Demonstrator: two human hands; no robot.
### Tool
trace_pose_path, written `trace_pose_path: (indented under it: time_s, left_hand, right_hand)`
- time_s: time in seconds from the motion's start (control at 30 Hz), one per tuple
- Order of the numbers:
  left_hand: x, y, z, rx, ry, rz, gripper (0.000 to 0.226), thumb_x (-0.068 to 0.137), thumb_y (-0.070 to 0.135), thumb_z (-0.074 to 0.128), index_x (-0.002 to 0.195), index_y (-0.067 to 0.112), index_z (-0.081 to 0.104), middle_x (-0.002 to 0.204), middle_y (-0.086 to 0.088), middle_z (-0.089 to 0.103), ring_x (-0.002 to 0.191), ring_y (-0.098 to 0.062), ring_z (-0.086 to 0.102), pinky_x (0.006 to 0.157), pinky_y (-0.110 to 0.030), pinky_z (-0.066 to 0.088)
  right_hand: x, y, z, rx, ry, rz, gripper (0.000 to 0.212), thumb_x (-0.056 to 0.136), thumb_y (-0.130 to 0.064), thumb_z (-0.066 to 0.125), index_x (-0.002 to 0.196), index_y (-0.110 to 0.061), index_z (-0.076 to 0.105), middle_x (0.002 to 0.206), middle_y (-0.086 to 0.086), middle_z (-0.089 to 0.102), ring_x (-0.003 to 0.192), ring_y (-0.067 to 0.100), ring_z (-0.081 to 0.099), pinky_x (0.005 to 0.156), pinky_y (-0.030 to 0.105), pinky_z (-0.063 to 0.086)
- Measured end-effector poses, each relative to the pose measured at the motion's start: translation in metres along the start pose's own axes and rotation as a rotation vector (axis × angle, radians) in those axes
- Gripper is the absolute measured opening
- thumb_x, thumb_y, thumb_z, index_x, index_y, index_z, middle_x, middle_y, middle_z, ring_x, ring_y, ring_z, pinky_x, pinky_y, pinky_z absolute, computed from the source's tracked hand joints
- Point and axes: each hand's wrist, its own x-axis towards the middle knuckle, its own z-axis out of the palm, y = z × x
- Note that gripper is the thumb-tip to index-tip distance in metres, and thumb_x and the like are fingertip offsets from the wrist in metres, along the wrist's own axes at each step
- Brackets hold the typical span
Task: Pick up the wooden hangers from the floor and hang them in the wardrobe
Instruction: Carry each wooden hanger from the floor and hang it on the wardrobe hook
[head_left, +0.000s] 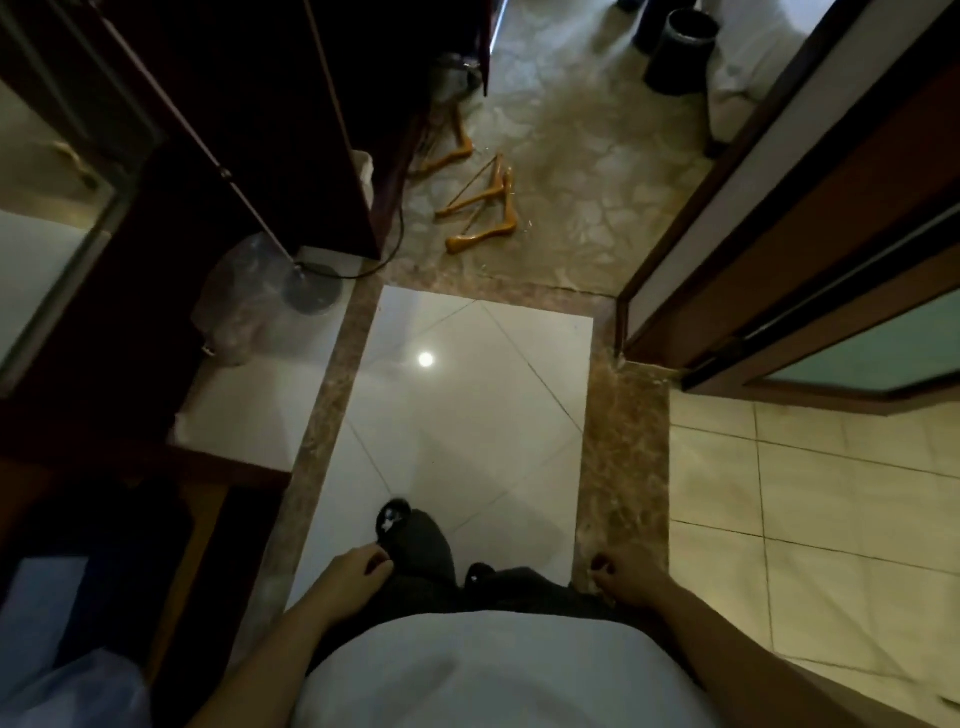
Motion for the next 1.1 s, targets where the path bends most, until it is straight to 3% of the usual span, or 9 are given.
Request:
trace_pose_path:
  time_s: [0.1,0.23,0.43,0.6,0.73,0.9,1.1]
  left_hand:
    - [0.028,0.020,-0.024,-0.010,-0.003,0.014,0.012,0.098,0.026,0.044,0.097,0.021,0.055,0.110,-0.008,0.063,0.096,-0.017,0.058,0.073,-0.022,0.042]
    - [0.073,0.045,-0.068,0.040,-0.033,0.026,0.017,0.098,0.026,0.042,0.100,0.018,0.056,0.112,-0.009,0.062,0.096,-0.016,0.056,0.076,-0.022,0.040]
    - [0.152,0.098,-0.178,0.129,-0.034,0.079,0.015,0.098,0.025,0.041,0.094,0.018,0.054,0.110,-0.012,0.063,0.094,-0.017,0.056,0.081,-0.026,0.044]
    - [0.203,0.143,-0.279,0.198,0.035,0.110,0.021,0.096,0.025,0.046,0.103,0.011,0.061,0.103,-0.007,0.062,0.093,-0.018,0.057,0.082,-0.027,0.046]
    - [0.236,0.174,-0.332,0.218,0.035,0.107,0.023,0.096,0.026,0.046,0.104,0.009,0.061,0.098,-0.007,0.060,0.091,-0.020,0.057,0.076,-0.026,0.042]
    - [0.279,0.227,-0.376,0.168,0.018,0.152,0.015,0.096,0.022,0.047,0.097,0.013,0.059,0.099,-0.010,0.061,0.093,-0.024,0.058,0.083,-0.034,0.047]
    - [0.341,0.316,-0.427,0.122,0.008,0.211,0.020,0.096,0.021,0.046,0.101,0.008,0.061,0.099,-0.012,0.061,0.098,-0.029,0.059,0.085,-0.036,0.048]
  right_hand:
    - [0.018,-0.014,-0.020,0.011,-0.016,0.010,0.032,0.097,-0.024,0.042,0.124,-0.013,0.055,0.128,0.010,0.055,0.111,0.019,0.053,0.090,0.024,0.041]
    - [0.053,-0.053,-0.069,-0.028,-0.012,-0.039,0.035,0.098,-0.022,0.038,0.128,-0.011,0.053,0.133,0.009,0.052,0.119,0.022,0.050,0.098,0.028,0.040]
    - [0.118,-0.131,-0.173,0.089,0.109,-0.107,0.032,0.096,-0.023,0.044,0.122,-0.011,0.057,0.123,0.008,0.060,0.103,0.021,0.059,0.091,0.033,0.050]
    - [0.159,-0.184,-0.261,0.235,0.225,-0.127,0.030,0.096,-0.020,0.045,0.122,-0.010,0.057,0.105,0.005,0.059,0.083,0.014,0.056,0.075,0.027,0.049]
    - [0.182,-0.201,-0.301,0.311,0.266,-0.116,0.029,0.095,-0.017,0.045,0.120,-0.009,0.059,0.109,0.010,0.063,0.093,0.020,0.058,0.083,0.031,0.049]
    - [0.211,-0.195,-0.329,0.327,0.197,0.000,0.026,0.095,-0.017,0.046,0.116,-0.011,0.059,0.102,0.001,0.059,0.095,0.017,0.058,0.088,0.030,0.051]
    - [0.259,-0.178,-0.388,0.306,0.114,0.098,0.027,0.096,-0.018,0.045,0.115,-0.009,0.061,0.117,0.010,0.062,0.106,0.022,0.057,0.094,0.031,0.047]
